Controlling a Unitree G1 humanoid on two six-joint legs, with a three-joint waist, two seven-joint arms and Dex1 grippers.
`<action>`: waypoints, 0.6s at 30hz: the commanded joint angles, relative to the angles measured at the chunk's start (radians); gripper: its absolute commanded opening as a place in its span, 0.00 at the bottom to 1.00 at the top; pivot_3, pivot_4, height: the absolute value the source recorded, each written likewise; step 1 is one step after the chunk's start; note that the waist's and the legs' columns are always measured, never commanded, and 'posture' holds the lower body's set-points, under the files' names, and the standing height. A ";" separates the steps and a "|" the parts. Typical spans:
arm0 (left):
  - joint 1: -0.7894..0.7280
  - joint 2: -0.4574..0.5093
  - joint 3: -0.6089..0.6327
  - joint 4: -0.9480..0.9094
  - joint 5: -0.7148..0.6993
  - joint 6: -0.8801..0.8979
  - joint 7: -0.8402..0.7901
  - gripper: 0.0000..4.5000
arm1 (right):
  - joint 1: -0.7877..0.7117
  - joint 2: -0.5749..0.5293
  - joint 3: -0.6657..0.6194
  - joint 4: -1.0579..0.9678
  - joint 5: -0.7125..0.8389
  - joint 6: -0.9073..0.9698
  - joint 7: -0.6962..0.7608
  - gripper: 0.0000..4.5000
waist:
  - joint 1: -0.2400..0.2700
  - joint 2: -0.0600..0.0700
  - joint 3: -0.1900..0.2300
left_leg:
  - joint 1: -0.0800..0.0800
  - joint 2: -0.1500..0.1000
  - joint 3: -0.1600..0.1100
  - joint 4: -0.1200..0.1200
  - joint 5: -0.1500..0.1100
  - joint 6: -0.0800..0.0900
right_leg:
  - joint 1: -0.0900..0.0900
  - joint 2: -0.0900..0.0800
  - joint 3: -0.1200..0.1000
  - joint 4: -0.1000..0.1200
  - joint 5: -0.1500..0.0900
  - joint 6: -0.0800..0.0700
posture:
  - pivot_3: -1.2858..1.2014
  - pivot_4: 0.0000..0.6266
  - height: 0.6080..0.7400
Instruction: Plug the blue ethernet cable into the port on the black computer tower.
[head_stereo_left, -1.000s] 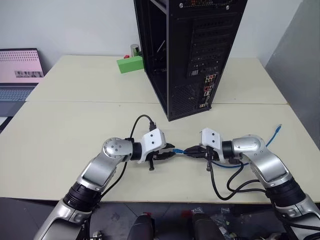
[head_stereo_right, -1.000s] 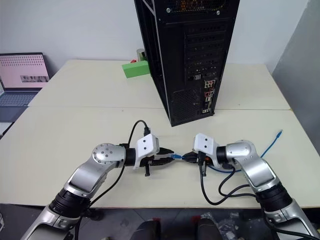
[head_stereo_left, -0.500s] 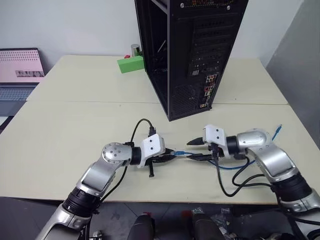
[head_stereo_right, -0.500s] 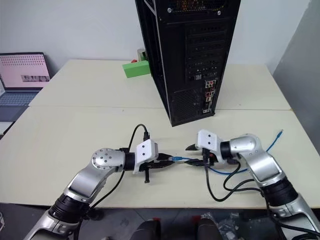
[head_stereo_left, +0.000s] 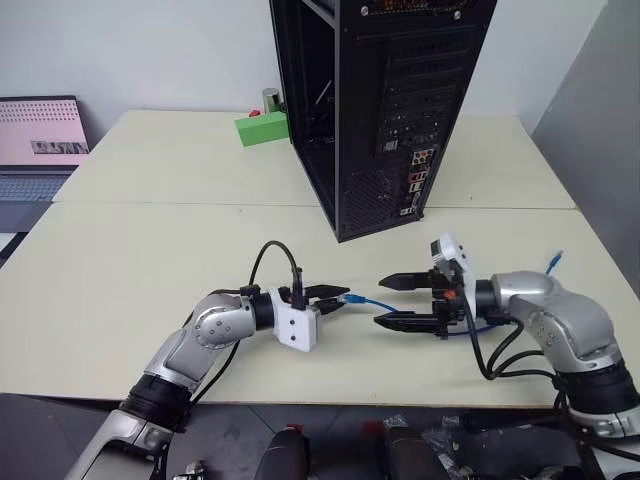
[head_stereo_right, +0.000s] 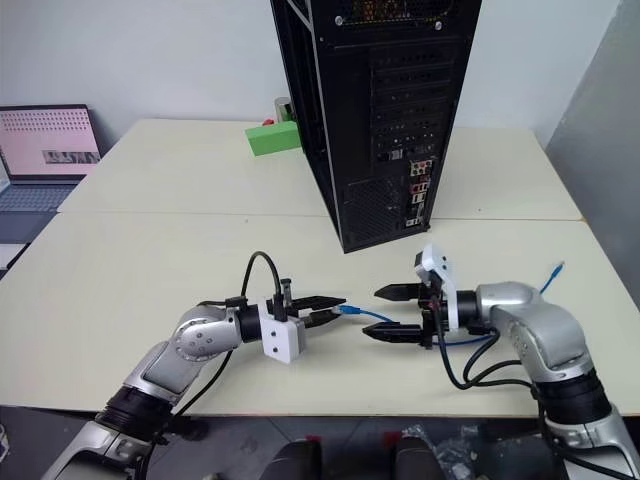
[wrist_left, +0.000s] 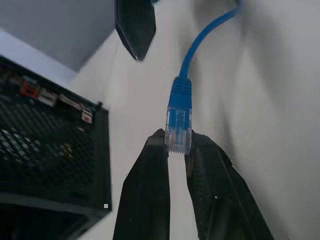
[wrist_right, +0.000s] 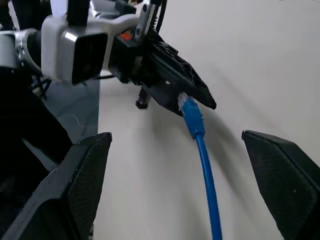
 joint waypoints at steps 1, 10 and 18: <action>-0.031 -0.003 0.030 0.025 0.064 -0.136 0.105 0.05 | 0.006 0.029 -0.019 -0.058 0.049 0.037 -0.065 0.98 | 0.000 0.000 0.000 | 0.000 0.000 0.000 0.000 0.000 0.000 | 0.000 0.000 0.000 0.000 0.000 0.000 | 0.52 0.24 1.00; -0.048 -0.003 0.020 0.036 0.103 -0.172 0.179 0.05 | -0.005 0.101 -0.010 -0.023 0.068 0.052 -0.138 0.94 | -0.002 0.000 0.000 | 0.000 0.000 0.000 0.000 0.000 0.000 | 0.000 0.000 0.000 0.000 0.000 0.000 | 0.52 0.24 1.00; -0.040 0.000 0.019 0.024 0.112 -0.172 0.201 0.05 | -0.026 0.100 -0.019 0.015 0.086 0.056 -0.141 0.57 | -0.002 0.000 0.000 | 0.000 0.000 0.000 0.000 0.000 0.000 | 0.000 0.000 0.000 0.001 0.000 0.000 | 0.52 0.24 1.00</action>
